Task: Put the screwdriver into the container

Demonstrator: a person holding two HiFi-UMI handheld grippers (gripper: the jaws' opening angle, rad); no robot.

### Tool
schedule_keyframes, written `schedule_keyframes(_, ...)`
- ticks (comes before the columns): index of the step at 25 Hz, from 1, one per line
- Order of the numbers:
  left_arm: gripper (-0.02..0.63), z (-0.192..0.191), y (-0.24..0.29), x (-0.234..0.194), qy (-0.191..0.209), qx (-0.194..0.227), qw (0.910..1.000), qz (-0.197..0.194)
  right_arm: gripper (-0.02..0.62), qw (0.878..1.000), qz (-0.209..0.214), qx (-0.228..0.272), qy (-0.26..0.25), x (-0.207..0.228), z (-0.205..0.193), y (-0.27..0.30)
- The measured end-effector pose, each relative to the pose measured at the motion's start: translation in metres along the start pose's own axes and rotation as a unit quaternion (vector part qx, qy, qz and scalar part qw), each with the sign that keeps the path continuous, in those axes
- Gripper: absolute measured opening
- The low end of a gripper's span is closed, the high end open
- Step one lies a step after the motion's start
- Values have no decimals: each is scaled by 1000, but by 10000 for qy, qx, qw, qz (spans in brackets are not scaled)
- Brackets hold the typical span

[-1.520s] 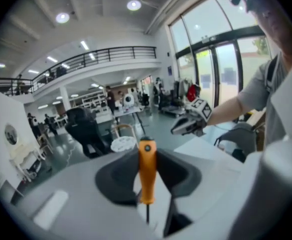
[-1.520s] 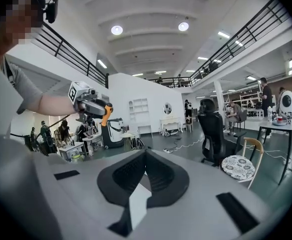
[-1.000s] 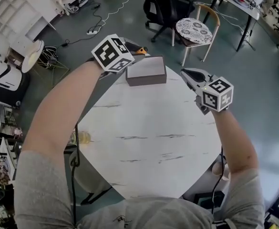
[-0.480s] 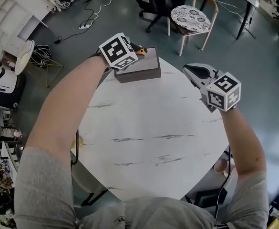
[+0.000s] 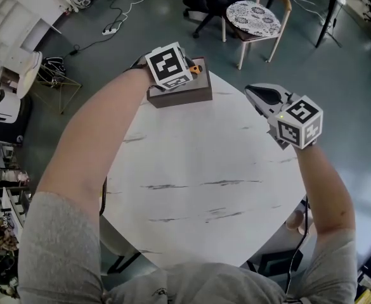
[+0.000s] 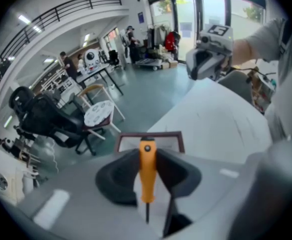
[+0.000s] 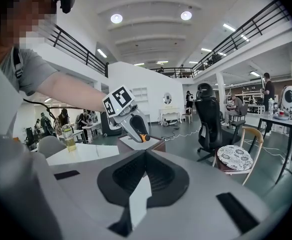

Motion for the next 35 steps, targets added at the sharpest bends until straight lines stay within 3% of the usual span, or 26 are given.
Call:
schedule_keyframes(8, 110, -4, 30, 12, 384, -442, 9981, -169, 9, 10000, 24, -43, 28, 3, -10, 4)
schedule_keyframes(17, 110, -10, 47, 11, 68, -386, 9988, -301, 9, 9999, 7, -49, 114, 8, -21, 6)
schedule_keyframes(26, 112, -13, 59, 6, -110, -262, 9995, -143, 9, 9999, 51, -66, 147, 8, -28, 12)
schedule_keyframes(35, 115, -14, 66, 5, -84, -267, 9996, -58, 9, 9998, 80, -114, 141, 8, -31, 16)
Point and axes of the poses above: the fingertips, and each gripper's own axes: y forward along the fingers, x to its right, z out of its top, the point moved 6 cm from there along -y, backward along the fingers, and after that the axes turned 9 degrees about -x, right-handed, at the moved point
